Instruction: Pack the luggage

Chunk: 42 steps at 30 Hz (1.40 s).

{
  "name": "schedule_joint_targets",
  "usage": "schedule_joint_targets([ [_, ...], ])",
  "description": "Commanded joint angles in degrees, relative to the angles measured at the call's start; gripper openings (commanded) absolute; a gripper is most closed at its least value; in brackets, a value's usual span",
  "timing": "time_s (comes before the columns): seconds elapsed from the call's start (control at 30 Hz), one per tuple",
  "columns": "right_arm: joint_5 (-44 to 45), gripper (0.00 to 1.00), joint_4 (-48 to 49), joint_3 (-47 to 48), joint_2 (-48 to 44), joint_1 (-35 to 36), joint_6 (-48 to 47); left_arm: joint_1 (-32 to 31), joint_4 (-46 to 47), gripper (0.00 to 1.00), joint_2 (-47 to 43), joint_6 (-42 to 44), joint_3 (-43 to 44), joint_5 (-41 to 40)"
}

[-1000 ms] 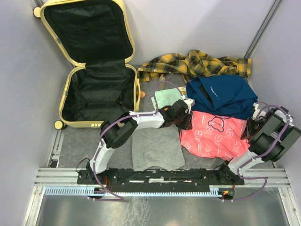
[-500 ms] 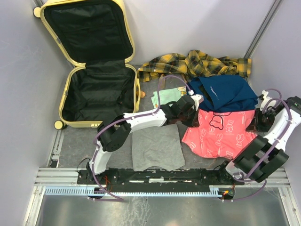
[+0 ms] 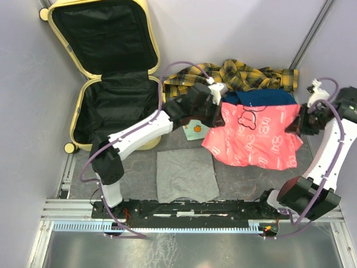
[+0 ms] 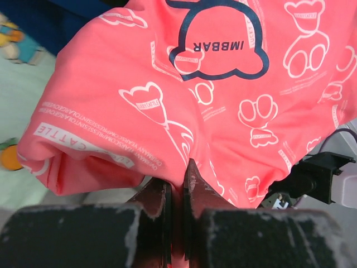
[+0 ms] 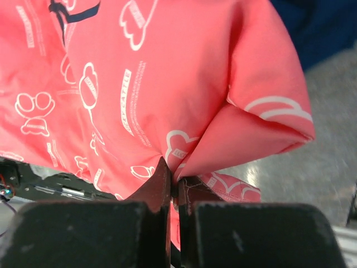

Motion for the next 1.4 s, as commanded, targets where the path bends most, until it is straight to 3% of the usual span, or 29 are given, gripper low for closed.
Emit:
schedule_joint_targets([
  [0.0, -2.18, 0.02, 10.37, 5.42, -0.36, 12.14, 16.58, 7.23, -6.80, 0.03, -7.13, 6.81, 3.97, 3.96],
  [0.23, 2.60, 0.02, 23.45, 9.45, 4.13, 31.82, 31.97, 21.22, -15.73, 0.03, -14.89, 16.20, 2.93, 3.48],
  [0.47, 12.32, 0.02, 32.03, 18.39, 13.78, 53.65, 34.90, 38.30, -20.88, 0.03, -20.24, 20.07, 0.44, 0.04],
  [0.67, 18.78, 0.02, 33.13, 35.45, 29.70, 69.18, 35.48, 52.56, -26.21, 0.03, -20.06, 22.43, 1.55, -2.33],
  [0.83, 21.64, 0.02, 39.74, 44.10, 40.68, 76.19, 38.10, 60.97, -24.59, 0.03, -19.67, 26.14, -0.26, -7.98],
  [1.03, 23.58, 0.02, 50.57, 48.38, 50.53, 81.06, 38.32, 69.95, -20.23, 0.03, -14.94, 28.41, -1.38, -8.73],
  [1.37, 25.16, 0.02, 52.88, 46.41, 60.72, 83.77, 38.07, 73.71, -19.22, 0.03, -6.01, 34.92, -5.65, -10.07],
])
